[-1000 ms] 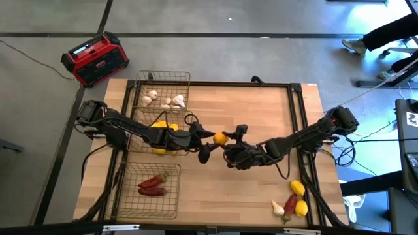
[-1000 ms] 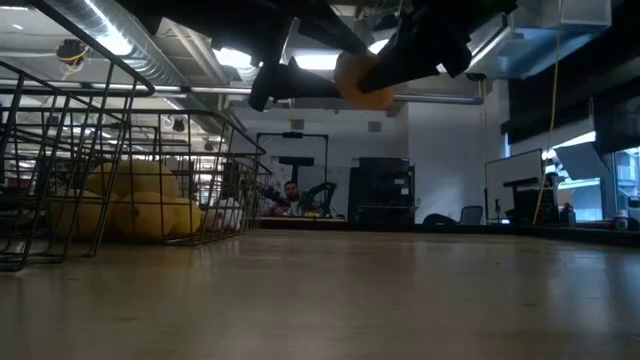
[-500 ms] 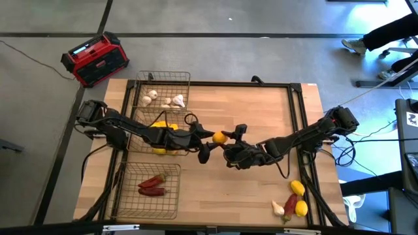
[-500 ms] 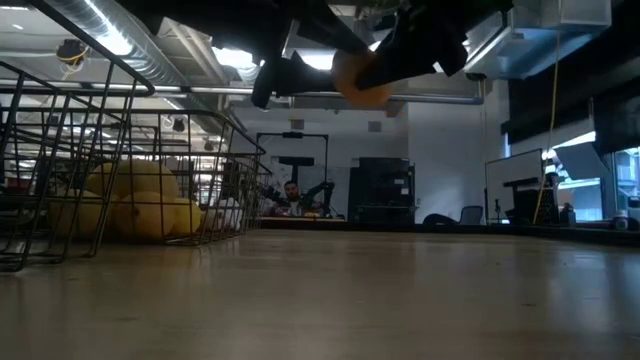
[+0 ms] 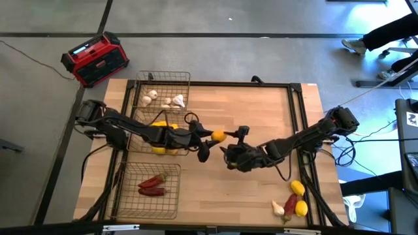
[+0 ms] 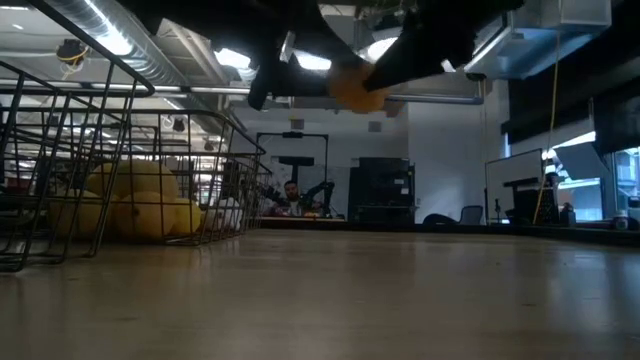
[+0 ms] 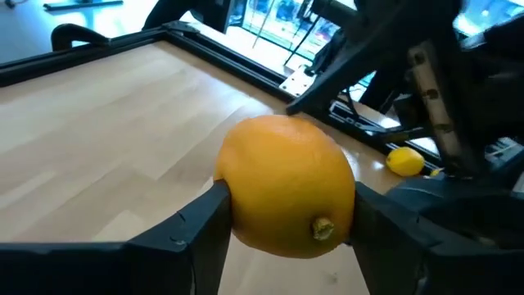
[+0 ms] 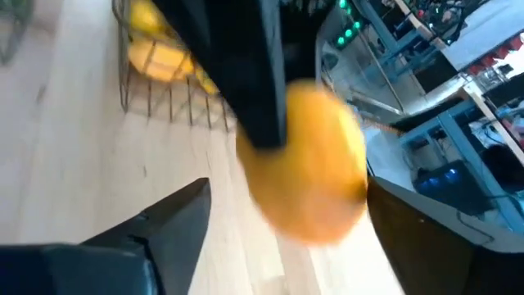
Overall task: Sort produce into baskets
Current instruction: Put the lemon in the middle wire basket
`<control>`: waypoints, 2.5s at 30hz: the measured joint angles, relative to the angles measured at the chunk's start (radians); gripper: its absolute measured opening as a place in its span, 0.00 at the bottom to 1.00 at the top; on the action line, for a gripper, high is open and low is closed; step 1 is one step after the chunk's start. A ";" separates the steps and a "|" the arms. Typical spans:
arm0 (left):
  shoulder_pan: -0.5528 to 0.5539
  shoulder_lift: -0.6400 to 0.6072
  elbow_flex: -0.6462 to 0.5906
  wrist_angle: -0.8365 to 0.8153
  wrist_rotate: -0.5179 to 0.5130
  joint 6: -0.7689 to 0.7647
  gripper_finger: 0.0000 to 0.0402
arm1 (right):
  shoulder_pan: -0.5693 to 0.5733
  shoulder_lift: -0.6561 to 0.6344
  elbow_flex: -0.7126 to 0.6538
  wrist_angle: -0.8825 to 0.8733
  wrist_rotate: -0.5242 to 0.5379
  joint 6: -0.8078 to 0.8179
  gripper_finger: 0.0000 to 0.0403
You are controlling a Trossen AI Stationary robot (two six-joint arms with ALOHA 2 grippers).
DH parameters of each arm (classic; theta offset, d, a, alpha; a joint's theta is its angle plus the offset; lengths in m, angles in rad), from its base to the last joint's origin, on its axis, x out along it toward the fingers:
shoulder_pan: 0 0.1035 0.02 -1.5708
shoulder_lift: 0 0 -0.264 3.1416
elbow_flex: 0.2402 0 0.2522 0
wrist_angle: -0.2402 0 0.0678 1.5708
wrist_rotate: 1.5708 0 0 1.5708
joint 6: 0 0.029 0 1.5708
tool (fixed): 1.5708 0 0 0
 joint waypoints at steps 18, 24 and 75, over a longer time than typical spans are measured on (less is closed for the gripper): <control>-0.013 -0.383 0.000 -0.624 -0.025 -0.025 0.52 | -0.022 0.000 -0.003 -0.438 -0.096 0.353 0.85; -0.012 -0.520 0.000 -0.899 -0.038 -0.103 0.52 | -0.083 0.000 -0.062 -0.417 -0.212 0.410 0.85; 0.108 -0.135 0.001 -1.057 0.032 0.253 0.52 | -0.327 0.000 -0.432 0.158 -0.687 0.408 0.85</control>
